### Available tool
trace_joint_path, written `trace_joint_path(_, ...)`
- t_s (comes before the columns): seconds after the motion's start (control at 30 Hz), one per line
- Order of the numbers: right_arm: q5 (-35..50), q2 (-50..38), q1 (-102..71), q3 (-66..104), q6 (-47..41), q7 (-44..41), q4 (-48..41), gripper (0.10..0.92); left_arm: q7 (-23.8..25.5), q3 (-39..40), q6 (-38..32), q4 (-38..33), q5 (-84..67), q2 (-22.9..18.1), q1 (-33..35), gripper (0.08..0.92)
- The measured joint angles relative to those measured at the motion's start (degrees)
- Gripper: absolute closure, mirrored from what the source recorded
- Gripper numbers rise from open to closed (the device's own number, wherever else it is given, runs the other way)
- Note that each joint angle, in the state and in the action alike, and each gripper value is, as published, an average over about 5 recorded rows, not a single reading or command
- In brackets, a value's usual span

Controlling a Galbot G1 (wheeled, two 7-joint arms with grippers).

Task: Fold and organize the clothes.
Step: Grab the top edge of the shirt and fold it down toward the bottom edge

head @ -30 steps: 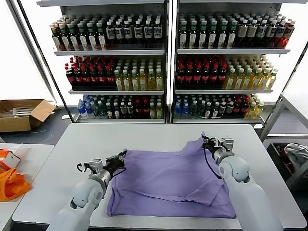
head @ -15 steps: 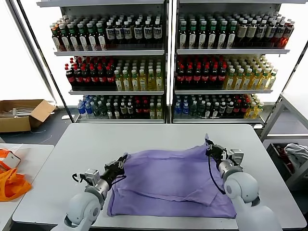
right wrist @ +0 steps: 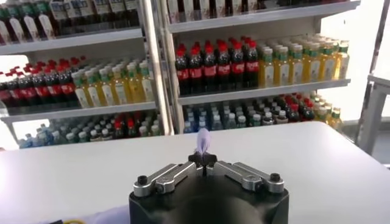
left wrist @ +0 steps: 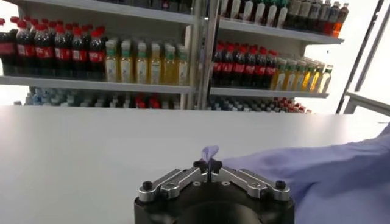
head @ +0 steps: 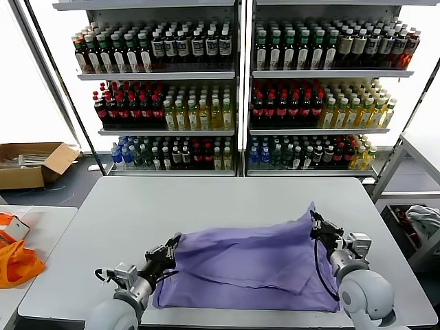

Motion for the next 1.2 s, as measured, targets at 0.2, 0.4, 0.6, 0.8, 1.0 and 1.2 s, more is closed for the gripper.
trace_joint_path(0.2,-0.59,-0.52,-2.98,0.53,0.23,0.08,1.44,0.919,0.33,-0.57,-0.28,-1.55,1.04,0.43,2.59,0.915)
trace_joint_path(0.4,-1.96,-0.75,-6.07,0.32,0.21,0.57,3.21,0.919,0.69,-0.82,-0.78,-2.71,2.04,0.2,4.66,0.915)
trace_joint_path(0.6,-3.53,-1.31,-9.3,0.34,-0.33,1.34,5.01,0.919,0.82,-1.42,-1.15,-3.02,2.66,0.25,6.03,0.915)
trace_joint_path(0.8,-5.1,-1.45,-12.29,0.23,-0.92,2.12,6.85,0.919,1.12,-1.76,-1.46,-2.66,2.91,0.41,6.49,0.915)
trace_joint_path(1.0,-6.87,-1.23,-14.32,-0.2,-1.09,2.66,7.35,0.919,1.4,-1.43,-1.87,-1.88,3.36,0.24,6.42,0.915)
trace_joint_path(1.2,-8.46,-1.42,-15.27,-0.48,-1.14,3.11,6.87,0.919,1.65,-1.36,-2.06,-0.84,3.5,0.21,6.21,0.915)
